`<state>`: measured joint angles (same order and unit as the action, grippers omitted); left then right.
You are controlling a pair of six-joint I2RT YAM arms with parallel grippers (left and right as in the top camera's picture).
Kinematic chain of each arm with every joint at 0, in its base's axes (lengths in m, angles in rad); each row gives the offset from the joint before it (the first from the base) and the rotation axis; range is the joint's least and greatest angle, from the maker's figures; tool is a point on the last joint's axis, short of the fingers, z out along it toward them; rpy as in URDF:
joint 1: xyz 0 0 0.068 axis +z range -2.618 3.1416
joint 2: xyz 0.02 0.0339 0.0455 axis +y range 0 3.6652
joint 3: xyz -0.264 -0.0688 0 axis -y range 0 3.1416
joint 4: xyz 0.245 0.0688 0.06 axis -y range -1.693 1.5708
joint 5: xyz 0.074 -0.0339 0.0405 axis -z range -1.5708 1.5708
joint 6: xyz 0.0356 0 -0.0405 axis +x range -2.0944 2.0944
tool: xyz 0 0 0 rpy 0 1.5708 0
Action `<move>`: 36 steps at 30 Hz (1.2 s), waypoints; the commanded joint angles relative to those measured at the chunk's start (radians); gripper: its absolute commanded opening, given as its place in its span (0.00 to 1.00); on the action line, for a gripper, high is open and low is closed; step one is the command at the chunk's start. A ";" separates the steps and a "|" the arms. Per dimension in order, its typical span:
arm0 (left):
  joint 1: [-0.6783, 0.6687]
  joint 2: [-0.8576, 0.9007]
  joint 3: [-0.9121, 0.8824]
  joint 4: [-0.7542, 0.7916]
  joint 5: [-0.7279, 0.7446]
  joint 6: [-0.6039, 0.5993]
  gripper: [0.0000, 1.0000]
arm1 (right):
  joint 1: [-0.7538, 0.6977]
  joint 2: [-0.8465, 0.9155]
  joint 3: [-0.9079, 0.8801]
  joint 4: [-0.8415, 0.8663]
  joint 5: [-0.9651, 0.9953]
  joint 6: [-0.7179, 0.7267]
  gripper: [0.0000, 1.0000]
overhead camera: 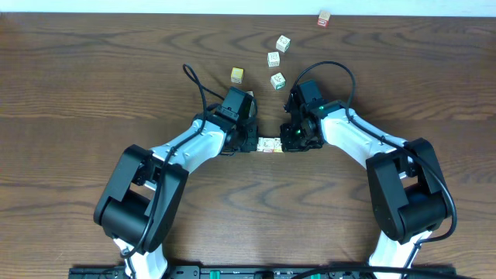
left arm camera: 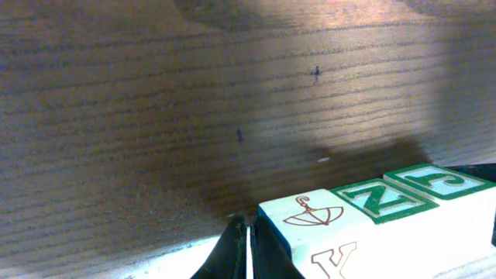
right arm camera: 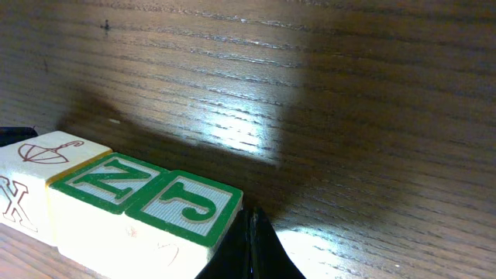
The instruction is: Lift 3 blocks
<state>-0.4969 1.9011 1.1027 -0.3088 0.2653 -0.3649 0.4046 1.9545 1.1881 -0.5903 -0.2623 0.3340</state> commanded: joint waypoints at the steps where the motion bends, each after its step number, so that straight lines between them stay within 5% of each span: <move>1: -0.071 0.006 0.001 0.032 0.127 0.013 0.07 | 0.037 0.054 -0.012 -0.002 -0.140 0.041 0.01; 11: -0.087 0.006 0.001 0.034 0.113 0.008 0.07 | 0.054 0.053 -0.011 -0.024 -0.176 0.141 0.01; 36: -0.127 -0.040 0.003 0.034 0.147 0.023 0.07 | 0.108 0.013 0.024 -0.031 -0.145 0.087 0.01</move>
<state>-0.5335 1.8961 1.0966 -0.3065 0.2142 -0.3645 0.4271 1.9499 1.1973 -0.6342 -0.2241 0.4400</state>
